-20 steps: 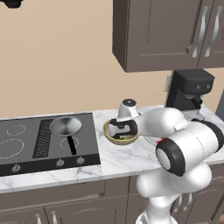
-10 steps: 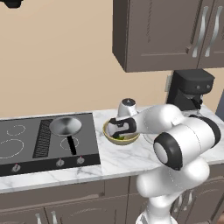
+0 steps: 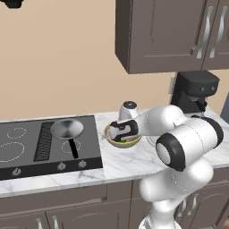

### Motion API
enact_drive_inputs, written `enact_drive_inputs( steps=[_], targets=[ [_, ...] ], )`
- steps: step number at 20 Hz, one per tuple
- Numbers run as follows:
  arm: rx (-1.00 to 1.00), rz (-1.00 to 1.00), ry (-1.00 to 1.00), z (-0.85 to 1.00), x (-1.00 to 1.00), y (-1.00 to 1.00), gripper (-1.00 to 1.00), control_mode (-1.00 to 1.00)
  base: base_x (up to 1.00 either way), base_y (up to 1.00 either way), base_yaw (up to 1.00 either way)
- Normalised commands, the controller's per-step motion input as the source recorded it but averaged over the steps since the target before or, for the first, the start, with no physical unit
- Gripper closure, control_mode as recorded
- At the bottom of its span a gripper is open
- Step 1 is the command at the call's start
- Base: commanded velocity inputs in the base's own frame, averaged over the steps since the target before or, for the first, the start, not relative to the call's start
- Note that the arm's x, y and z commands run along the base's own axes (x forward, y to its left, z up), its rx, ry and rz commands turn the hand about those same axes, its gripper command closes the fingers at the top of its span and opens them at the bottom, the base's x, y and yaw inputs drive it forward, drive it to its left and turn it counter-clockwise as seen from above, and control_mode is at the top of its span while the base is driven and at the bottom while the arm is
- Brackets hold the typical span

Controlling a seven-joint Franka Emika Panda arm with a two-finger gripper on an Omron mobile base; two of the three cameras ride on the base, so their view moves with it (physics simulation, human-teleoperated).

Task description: Place the fish on the plate and place the lime on the same plate.

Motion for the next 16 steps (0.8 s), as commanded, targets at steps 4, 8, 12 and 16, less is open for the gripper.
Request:
enact_drive_inputs(
  steps=[4, 8, 12, 16],
  targets=[
    [0.00, 0.00, 0.00, -0.12, 0.00, 0.00, -1.00, -1.00, 0.00, 0.00, 0.00],
    [0.02, 0.00, 0.00, -0.15, -0.01, -0.01, 1.00, -1.00, 0.00, 0.00, 0.00],
    [0.00, 0.00, 0.00, -0.01, 0.00, 0.00, 1.00, -1.00, 0.00, 0.00, 0.00],
    [0.03, 0.00, -0.08, 0.21, -0.06, -0.01, 1.00, -1.00, 0.00, 0.00, 0.00]
  ],
)
